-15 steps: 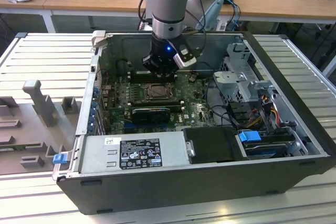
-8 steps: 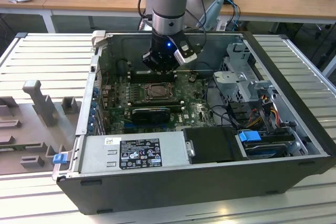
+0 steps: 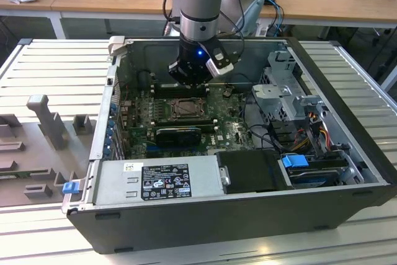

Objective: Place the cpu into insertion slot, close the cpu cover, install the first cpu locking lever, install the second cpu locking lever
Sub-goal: 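Install the second cpu locking lever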

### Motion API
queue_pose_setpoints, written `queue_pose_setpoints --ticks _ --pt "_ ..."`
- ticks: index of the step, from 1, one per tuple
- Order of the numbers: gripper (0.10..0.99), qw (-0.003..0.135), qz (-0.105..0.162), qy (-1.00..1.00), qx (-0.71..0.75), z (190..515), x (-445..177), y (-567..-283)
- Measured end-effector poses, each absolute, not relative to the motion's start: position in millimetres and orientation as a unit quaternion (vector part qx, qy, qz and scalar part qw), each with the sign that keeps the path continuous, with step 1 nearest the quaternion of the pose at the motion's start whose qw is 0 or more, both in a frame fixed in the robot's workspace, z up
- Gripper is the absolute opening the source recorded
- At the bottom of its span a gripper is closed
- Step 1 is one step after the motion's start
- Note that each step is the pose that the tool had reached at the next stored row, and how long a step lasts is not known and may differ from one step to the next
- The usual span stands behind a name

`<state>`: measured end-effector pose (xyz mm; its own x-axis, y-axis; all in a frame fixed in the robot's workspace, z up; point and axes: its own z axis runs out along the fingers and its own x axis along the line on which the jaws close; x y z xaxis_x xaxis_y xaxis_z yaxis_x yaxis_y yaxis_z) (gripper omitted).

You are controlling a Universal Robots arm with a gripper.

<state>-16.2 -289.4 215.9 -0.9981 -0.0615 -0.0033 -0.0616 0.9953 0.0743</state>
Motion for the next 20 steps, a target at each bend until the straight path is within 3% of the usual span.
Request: queue_pose_setpoints --ticks 7,11,20 --pt "0.106 0.0 0.037 0.999 -0.031 220 -16 -294" --pt "0.106 0.0 0.037 0.999 -0.031 242 -16 -295" --pt "0.106 0.0 0.037 0.999 -0.031 242 -16 -322"
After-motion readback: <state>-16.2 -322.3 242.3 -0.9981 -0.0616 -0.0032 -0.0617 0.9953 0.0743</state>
